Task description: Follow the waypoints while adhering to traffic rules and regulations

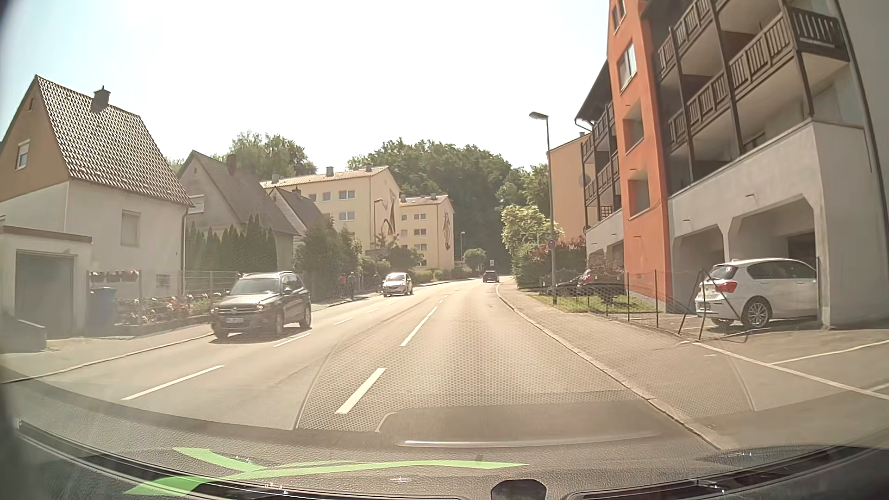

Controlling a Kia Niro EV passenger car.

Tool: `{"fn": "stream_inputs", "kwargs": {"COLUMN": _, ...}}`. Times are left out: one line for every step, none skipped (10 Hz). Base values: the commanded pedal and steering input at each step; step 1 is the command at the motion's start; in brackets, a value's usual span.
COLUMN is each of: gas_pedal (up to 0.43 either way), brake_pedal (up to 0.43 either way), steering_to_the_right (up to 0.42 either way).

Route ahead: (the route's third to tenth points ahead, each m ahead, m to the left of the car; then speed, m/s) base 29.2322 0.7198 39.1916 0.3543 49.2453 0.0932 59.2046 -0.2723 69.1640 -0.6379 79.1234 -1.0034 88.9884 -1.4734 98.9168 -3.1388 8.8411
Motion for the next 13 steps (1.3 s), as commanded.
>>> {"fn": "stream_inputs", "kwargs": {"gas_pedal": 0.24, "brake_pedal": 0.0, "steering_to_the_right": -0.006}}
{"fn": "stream_inputs", "kwargs": {"gas_pedal": 0.24, "brake_pedal": 0.0, "steering_to_the_right": -0.006}}
{"fn": "stream_inputs", "kwargs": {"gas_pedal": 0.24, "brake_pedal": 0.0, "steering_to_the_right": -0.007}}
{"fn": "stream_inputs", "kwargs": {"gas_pedal": 0.24, "brake_pedal": 0.0, "steering_to_the_right": -0.006}}
{"fn": "stream_inputs", "kwargs": {"gas_pedal": 0.24, "brake_pedal": 0.0, "steering_to_the_right": -0.007}}
{"fn": "stream_inputs", "kwargs": {"gas_pedal": 0.24, "brake_pedal": 0.0, "steering_to_the_right": -0.007}}
{"fn": "stream_inputs", "kwargs": {"gas_pedal": 0.24, "brake_pedal": 0.0, "steering_to_the_right": -0.009}}
{"fn": "stream_inputs", "kwargs": {"gas_pedal": 0.24, "brake_pedal": 0.0, "steering_to_the_right": -0.012}}
{"fn": "stream_inputs", "kwargs": {"gas_pedal": 0.24, "brake_pedal": 0.0, "steering_to_the_right": -0.012}}
{"fn": "stream_inputs", "kwargs": {"gas_pedal": 0.24, "brake_pedal": 0.0, "steering_to_the_right": -0.012}}
{"fn": "stream_inputs", "kwargs": {"gas_pedal": 0.24, "brake_pedal": 0.0, "steering_to_the_right": -0.012}}
{"fn": "stream_inputs", "kwargs": {"gas_pedal": 0.24, "brake_pedal": 0.0, "steering_to_the_right": -0.012}}
{"fn": "stream_inputs", "kwargs": {"gas_pedal": 0.24, "brake_pedal": 0.0, "steering_to_the_right": -0.012}}
